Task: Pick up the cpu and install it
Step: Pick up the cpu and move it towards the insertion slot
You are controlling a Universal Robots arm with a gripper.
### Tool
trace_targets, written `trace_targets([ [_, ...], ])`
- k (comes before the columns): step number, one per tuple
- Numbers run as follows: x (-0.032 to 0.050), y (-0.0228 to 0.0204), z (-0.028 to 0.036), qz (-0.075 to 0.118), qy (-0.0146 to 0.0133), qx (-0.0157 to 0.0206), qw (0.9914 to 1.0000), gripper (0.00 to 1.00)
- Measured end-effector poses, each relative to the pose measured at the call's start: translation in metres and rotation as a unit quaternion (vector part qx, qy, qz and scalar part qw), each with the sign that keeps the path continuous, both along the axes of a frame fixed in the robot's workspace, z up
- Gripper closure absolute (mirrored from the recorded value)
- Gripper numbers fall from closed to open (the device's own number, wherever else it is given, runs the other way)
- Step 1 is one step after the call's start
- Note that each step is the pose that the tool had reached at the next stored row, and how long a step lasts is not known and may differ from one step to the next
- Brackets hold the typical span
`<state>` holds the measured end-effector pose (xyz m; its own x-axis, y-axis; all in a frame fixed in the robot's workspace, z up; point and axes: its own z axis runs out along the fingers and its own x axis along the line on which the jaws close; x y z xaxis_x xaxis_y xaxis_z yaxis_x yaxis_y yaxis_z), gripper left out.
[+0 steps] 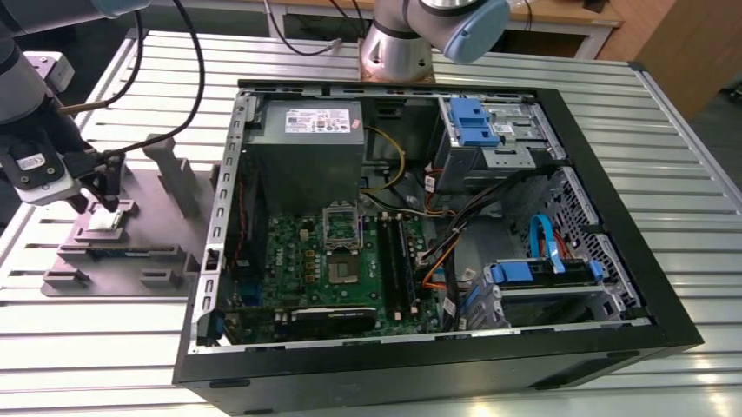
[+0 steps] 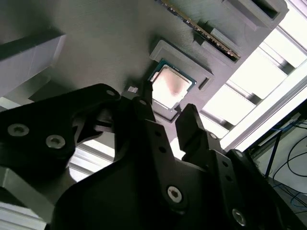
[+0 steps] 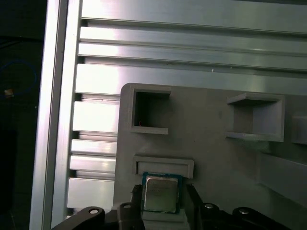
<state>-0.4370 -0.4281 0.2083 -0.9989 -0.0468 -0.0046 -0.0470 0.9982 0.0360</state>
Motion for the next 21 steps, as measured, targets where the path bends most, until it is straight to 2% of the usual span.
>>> trace_targets([
  [1, 0.0000, 0.0000, 0.0000, 0.000, 0.0000, 0.0000, 1.00000, 0.53],
  [2, 0.0000, 0.0000, 0.0000, 0.000, 0.0000, 0.0000, 1.00000, 0.53],
  [3, 0.0000, 0.0000, 0.0000, 0.000, 0.0000, 0.0000, 1.00000, 0.47],
  [6, 0.0001, 0.0000, -0.0014, 0.000, -0.0002, 0.0001, 1.00000, 0.47],
  [12, 0.0000, 0.0000, -0.0114, 0.000, -0.0001, 0.0000, 1.00000, 0.47],
  [21, 0.0000, 0.0000, -0.0122, 0.000, -0.0001, 0.0000, 1.00000, 0.45],
])
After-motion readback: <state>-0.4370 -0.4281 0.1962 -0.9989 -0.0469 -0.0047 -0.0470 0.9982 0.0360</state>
